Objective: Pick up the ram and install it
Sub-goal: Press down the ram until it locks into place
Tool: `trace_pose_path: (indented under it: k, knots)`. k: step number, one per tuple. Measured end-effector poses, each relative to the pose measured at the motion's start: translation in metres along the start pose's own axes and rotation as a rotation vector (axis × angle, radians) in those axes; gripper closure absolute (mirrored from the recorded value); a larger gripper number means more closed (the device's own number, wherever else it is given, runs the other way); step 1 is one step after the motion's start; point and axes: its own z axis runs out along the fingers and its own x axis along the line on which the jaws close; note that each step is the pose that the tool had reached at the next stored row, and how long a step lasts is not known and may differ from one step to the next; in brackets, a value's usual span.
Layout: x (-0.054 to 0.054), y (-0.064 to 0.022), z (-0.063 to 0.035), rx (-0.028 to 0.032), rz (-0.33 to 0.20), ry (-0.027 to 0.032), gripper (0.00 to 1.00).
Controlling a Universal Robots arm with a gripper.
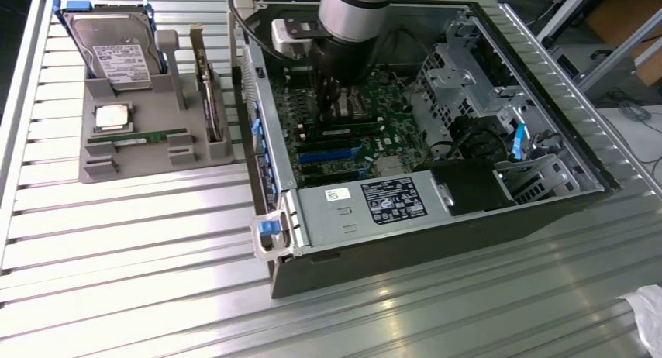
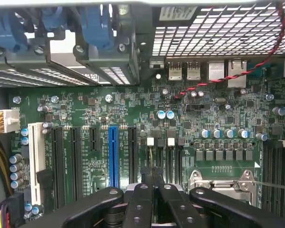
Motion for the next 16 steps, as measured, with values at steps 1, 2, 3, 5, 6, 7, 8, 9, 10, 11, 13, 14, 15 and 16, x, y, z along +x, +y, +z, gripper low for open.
trace_pose_path:
  k: [1, 2, 3, 5, 6, 7, 8, 9, 10, 11, 13, 14, 15, 16]
  knots:
    - [0.000, 0.0006, 0.0011, 0.0000, 0.000, 0.0000, 0.89]
    - [0.000, 0.0012, 0.0029, -0.0001, 0.000, 0.0001, 0.89]
    - [0.000, 0.0014, 0.0042, -0.0001, 0.000, 0.0002, 0.89]
    - [0.000, 0.0017, 0.0081, -0.0002, 0.000, 0.0003, 0.89]
    - [0.000, 0.0017, 0.0095, -0.0003, 0.000, 0.0005, 0.89]
    - [0.000, 0.0017, 0.0106, -0.0003, 0.000, 0.0003, 0.89]
    - [0.000, 0.0017, 0.0113, -0.0003, 0.000, 0.0004, 0.89]
    - [0.000, 0.0018, 0.0118, -0.0006, 0.000, 0.0008, 0.89]
    - [0.000, 0.0018, 0.0119, -0.0006, 0.000, 0.0008, 0.89]
    - [0.000, 0.0017, 0.0119, -0.0003, 0.000, 0.0005, 0.89]
    - [0.000, 0.0015, 0.0085, 0.0027, 0.000, -0.0021, 0.89]
    - [0.000, 0.0016, 0.0032, 0.0025, 0.000, -0.0006, 0.89]
    - [0.000, 0.0014, -0.0027, 0.0030, 0.000, -0.0001, 0.89]
    - [0.000, -0.0010, -0.0031, 0.0031, 0.000, -0.0002, 0.89]
